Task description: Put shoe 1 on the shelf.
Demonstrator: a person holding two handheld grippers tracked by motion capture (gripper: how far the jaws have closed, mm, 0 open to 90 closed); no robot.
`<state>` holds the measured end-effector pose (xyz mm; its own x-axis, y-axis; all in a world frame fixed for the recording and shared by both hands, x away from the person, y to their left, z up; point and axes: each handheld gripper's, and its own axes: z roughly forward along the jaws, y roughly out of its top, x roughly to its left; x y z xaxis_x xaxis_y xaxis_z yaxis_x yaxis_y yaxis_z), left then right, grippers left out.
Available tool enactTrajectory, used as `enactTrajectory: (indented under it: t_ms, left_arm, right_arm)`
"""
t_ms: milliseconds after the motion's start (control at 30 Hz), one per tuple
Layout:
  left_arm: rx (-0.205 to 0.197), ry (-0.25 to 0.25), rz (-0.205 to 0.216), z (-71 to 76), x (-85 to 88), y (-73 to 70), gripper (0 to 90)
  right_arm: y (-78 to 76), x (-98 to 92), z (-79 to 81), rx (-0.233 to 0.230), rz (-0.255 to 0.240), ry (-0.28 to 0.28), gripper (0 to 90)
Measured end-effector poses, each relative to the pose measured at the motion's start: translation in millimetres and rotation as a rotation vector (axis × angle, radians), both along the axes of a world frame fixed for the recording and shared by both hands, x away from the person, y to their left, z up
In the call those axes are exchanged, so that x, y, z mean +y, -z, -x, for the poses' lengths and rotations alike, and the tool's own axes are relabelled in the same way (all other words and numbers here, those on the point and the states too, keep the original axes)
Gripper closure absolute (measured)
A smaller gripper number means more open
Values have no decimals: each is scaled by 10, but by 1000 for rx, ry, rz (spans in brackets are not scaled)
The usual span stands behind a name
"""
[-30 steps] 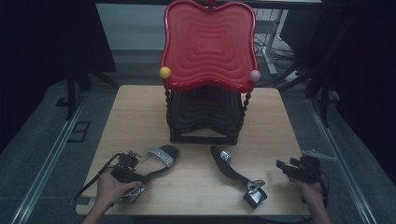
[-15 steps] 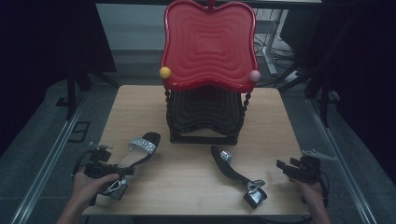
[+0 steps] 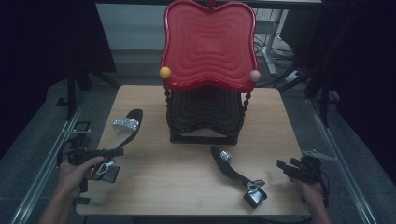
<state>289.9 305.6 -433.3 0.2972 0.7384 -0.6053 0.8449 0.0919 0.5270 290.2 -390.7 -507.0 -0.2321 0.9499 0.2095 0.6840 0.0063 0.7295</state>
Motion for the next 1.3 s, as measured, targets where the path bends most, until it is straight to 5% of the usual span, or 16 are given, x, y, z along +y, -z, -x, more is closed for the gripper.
enactTrajectory:
  t_ms: [533,867,1300]
  left_arm:
    - [-41,-36,111,-300,42,-350,427]
    - [-44,-73,133,-432,-47,-425,427]
    - [-71,-106,173,-556,41,-596,427]
  right_arm:
    - [-21,16,5,-15,-6,18,310]
    - [3,-47,-17,-13,-28,24,311]
    - [2,-5,-21,-12,-10,11,311]
